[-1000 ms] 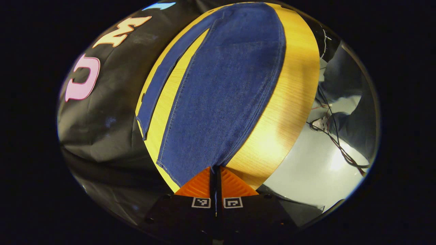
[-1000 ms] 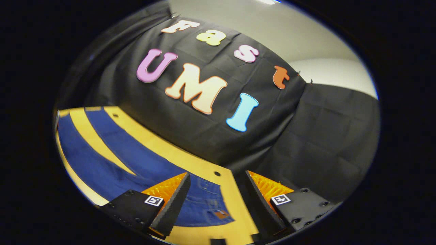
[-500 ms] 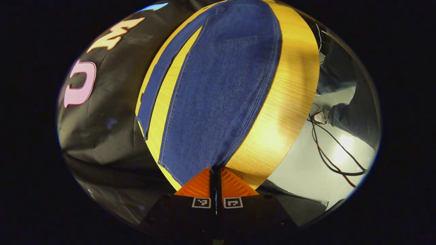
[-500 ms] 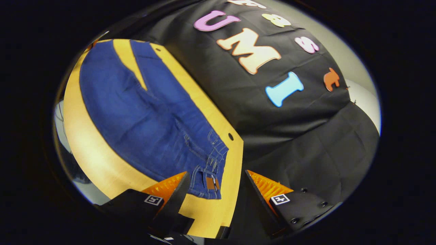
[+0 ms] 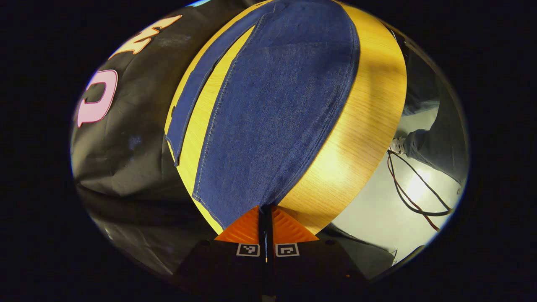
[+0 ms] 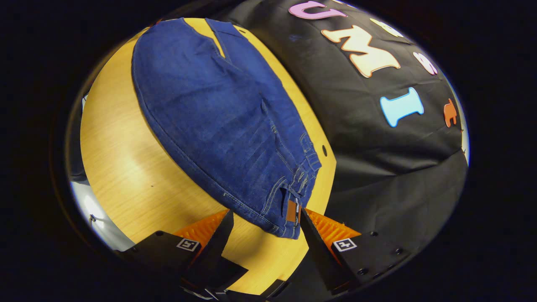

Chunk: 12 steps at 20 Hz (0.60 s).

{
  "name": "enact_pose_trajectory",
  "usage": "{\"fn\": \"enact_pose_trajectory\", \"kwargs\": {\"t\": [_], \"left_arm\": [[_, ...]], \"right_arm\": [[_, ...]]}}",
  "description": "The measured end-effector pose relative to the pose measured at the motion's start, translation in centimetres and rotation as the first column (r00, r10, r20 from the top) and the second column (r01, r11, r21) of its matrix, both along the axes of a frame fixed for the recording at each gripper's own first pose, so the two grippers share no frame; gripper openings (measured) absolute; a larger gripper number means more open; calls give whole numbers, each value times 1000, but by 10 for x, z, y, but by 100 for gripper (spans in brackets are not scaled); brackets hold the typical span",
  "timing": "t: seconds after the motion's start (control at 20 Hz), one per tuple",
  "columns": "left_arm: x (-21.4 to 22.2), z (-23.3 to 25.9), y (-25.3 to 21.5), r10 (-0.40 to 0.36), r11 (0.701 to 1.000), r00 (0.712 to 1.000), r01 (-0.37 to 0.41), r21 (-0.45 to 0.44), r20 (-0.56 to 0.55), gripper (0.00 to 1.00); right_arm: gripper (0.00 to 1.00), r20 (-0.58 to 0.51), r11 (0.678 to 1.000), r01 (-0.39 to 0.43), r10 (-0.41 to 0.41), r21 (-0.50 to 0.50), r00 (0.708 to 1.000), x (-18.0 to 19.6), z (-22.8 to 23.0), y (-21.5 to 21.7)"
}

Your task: Grasp the waist and the cuffs of the jeans and fold them to make the two legs overlap; first hold the waist and fold one-third of the jeans toward the cuffs, then hold the cuffs and fold the remaining one-third in the same direction to finish folding.

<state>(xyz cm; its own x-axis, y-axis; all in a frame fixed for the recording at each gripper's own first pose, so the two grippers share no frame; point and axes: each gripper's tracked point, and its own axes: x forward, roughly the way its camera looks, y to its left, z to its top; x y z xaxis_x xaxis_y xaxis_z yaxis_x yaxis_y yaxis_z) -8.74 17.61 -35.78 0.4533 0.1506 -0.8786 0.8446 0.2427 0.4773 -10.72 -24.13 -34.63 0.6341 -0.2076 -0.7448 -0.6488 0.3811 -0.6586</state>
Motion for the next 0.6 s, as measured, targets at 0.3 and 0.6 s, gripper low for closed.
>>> {"fn": "enact_pose_trajectory", "kwargs": {"t": [0.3,0.6], "left_arm": [[1,-1,2,19,1000,1000,-19,6,0,0],[4,0,3,109,993,994,-109,-43,11,0]], "right_arm": [[68,-60,990,-132,129,-53,990,2,-29,10],[7,-28,997,-69,68,-39,997,10,-41,13]]}}
